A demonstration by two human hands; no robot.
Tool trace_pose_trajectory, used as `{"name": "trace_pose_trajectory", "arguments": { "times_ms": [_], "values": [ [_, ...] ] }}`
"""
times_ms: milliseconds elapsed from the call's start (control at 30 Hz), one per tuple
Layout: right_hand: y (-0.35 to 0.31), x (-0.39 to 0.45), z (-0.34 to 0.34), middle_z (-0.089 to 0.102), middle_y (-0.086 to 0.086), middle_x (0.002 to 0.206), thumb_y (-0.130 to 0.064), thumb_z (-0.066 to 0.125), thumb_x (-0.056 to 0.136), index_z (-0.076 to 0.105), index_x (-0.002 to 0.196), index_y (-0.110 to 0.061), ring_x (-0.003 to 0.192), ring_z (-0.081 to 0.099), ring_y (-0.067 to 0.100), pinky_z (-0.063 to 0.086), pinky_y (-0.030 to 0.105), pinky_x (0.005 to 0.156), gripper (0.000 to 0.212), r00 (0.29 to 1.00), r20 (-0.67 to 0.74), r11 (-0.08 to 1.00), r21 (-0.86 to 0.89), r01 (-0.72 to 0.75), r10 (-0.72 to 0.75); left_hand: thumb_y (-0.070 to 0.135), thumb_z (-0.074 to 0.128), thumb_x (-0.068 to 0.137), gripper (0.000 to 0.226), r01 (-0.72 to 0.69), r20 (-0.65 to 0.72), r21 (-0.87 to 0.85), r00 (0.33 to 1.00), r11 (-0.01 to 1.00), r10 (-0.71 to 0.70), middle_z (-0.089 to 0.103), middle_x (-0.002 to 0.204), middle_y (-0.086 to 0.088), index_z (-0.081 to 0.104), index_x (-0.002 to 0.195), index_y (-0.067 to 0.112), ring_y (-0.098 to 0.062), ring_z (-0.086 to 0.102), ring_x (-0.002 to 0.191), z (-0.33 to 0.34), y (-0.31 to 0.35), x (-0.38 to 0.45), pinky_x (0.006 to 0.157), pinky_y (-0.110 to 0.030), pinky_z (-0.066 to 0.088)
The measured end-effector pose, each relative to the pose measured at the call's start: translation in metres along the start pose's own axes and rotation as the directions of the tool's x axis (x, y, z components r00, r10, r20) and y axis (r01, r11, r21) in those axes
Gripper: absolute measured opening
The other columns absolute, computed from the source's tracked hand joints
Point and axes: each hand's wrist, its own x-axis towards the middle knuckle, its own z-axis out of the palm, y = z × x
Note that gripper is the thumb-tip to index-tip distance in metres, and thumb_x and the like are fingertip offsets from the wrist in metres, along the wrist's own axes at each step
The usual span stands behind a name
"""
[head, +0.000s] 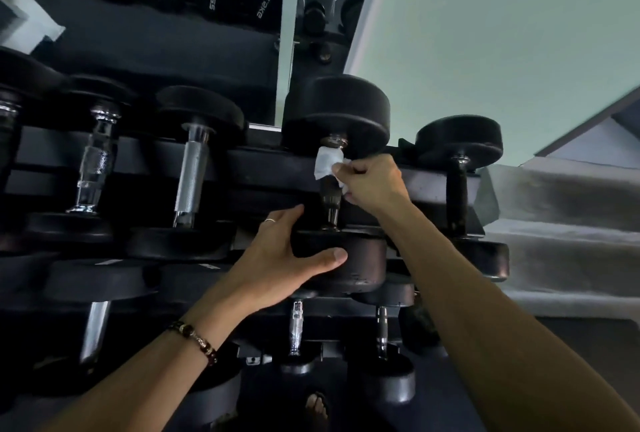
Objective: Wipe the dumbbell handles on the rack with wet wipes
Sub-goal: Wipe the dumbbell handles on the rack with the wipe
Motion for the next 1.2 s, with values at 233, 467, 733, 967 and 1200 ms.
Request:
{"name": "trace_pose_trajectory", "arguments": {
  "times_ms": [233, 467, 733, 967, 1200],
  "values": [
    [-0.001, 0.005, 0.001, 0.055, -0.006, 0.053, -0.03, 0.071, 0.089, 0.066, 0.057, -0.016, 0.062, 0.053, 0.015, 0.047, 0.03, 0.065, 0.035, 0.998, -0.056, 1.0, 0.02, 0.003, -0.002, 0.065, 0.071, 0.064, 0.112, 0.009, -0.029, -0.046, 1.0, 0.999, -0.011, 0.02, 0.152, 0.021, 0.015, 0.155, 0.03, 0.005, 0.021, 0.135, 0.002, -0.004, 0.0, 0.104, -0.018, 0.021],
    [0.007, -0.008, -0.006, 0.07, 0.009, 0.066, -0.029, 0.073, 0.085, 0.076, 0.073, -0.01, 0.063, 0.063, 0.017, 0.059, 0.04, 0.073, 0.022, 0.994, 0.113, 0.99, -0.137, 0.015, 0.0, 0.071, 0.064, 0.057, 0.119, 0.011, -0.009, -0.061, 1.0, 0.998, -0.012, 0.012, 0.156, 0.021, 0.015, 0.155, 0.028, 0.001, 0.019, 0.14, 0.002, -0.003, -0.002, 0.108, -0.02, 0.022],
    [-0.018, 0.0, 0.008, 0.062, 0.007, 0.065, -0.032, 0.067, 0.091, 0.068, 0.066, -0.011, 0.071, 0.061, 0.028, 0.048, 0.031, 0.064, 0.032, 0.982, -0.153, 0.978, -0.193, 0.078, -0.109, 0.071, 0.066, 0.057, 0.12, 0.012, -0.017, -0.076, 1.0, 0.997, -0.013, 0.009, 0.158, 0.022, 0.015, 0.156, 0.026, 0.004, 0.019, 0.135, 0.003, -0.005, -0.001, 0.102, -0.014, 0.022],
    [0.001, -0.01, -0.015, 0.065, 0.012, 0.099, -0.019, 0.068, 0.091, 0.076, 0.103, -0.011, 0.086, 0.063, 0.033, 0.055, 0.039, 0.076, 0.017, 0.79, 0.03, 0.659, -0.533, 0.532, -0.613, 0.075, 0.065, 0.056, 0.122, 0.004, -0.013, -0.084, 1.0, 0.996, -0.005, 0.008, 0.158, 0.023, 0.014, 0.156, 0.028, 0.0, 0.017, 0.142, 0.003, -0.008, -0.002, 0.106, -0.019, 0.02],
    [0.011, 0.007, -0.015, 0.061, 0.01, 0.103, -0.006, 0.055, 0.089, 0.075, 0.105, -0.007, 0.091, 0.057, 0.03, 0.055, 0.044, 0.069, 0.025, 0.503, 0.364, 0.34, -0.426, 0.839, -0.784, 0.07, 0.067, 0.059, 0.103, -0.023, -0.046, -0.086, 0.999, 0.996, 0.019, 0.011, 0.156, 0.024, 0.022, 0.148, 0.045, 0.003, 0.015, 0.141, 0.005, -0.007, -0.003, 0.107, -0.018, 0.017]
  ]
}}
